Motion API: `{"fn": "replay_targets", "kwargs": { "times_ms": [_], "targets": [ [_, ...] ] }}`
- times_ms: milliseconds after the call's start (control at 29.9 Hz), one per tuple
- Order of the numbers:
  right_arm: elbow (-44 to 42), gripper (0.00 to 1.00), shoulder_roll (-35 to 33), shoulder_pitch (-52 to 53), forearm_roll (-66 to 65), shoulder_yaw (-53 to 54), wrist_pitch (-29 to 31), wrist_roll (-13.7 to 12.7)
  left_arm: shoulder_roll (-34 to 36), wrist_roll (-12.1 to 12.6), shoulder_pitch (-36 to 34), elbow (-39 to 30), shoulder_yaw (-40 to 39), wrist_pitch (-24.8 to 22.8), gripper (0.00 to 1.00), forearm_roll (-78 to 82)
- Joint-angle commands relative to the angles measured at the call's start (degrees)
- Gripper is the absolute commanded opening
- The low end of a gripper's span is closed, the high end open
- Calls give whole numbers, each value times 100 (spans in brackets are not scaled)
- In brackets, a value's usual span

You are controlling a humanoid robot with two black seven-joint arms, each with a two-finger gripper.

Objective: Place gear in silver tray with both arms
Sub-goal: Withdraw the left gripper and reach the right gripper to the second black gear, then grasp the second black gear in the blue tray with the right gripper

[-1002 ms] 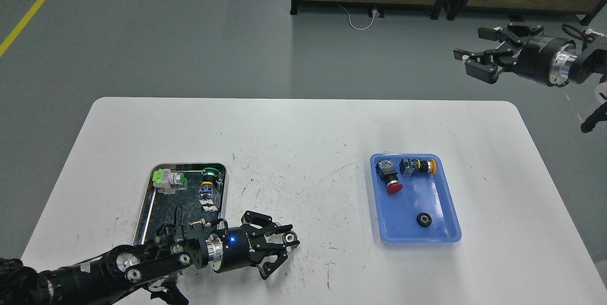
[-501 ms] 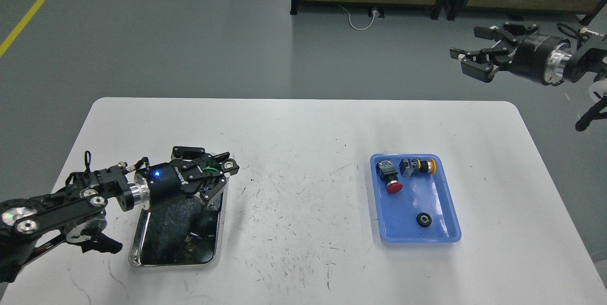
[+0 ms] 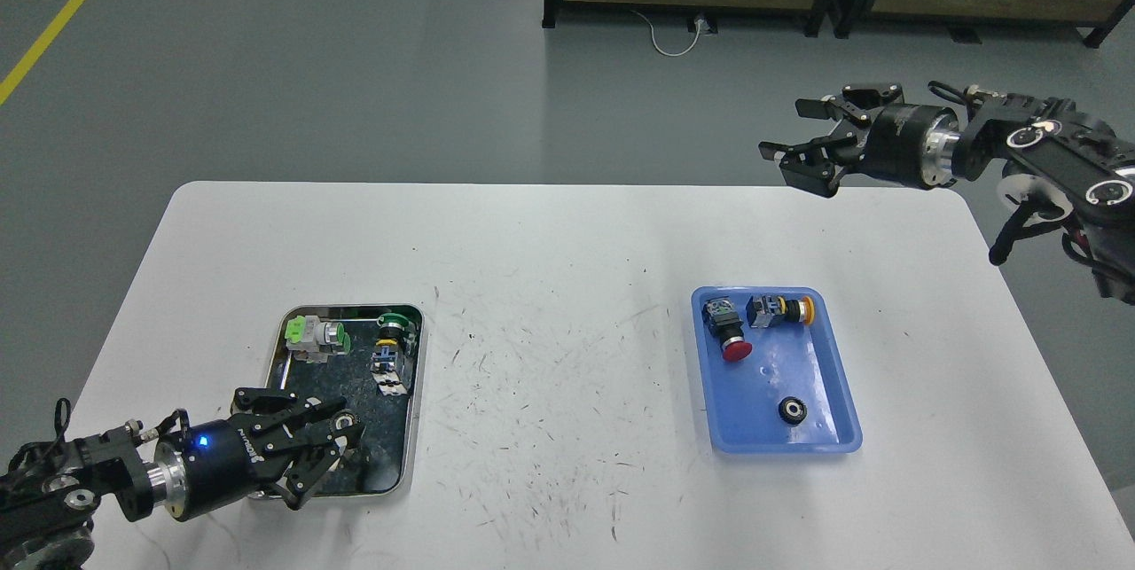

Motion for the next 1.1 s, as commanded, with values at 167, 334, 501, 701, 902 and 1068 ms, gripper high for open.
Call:
{"fn": "replay_targets", "kwargs": {
  "times_ms": [167,334,501,701,902,1068],
  "targets": [
    [656,73,68,-237,-427,-1189,1,-8,-72,50,272,154,-9,84,32,2],
    [656,73,217,-492,-453,-1400,1,-35,-89,50,352,224,-9,111,44,-34],
    [787,73,165,-510,-445,-1585,1,-52,-89,50,360,233,-9,155,55,-60],
    [998,73,42,-501,-427,-1672,1,-70,-98,50,343,233,-35,216,66,-69],
    [1174,73,-213,-519,-427,-1945,1,-175,-124,156,290,207,-141,401,94,-235],
    [1289,73,-424,-642,-436,-2016,1,-184,-54,156,255,172,-553,427,98,-324]
  ]
}}
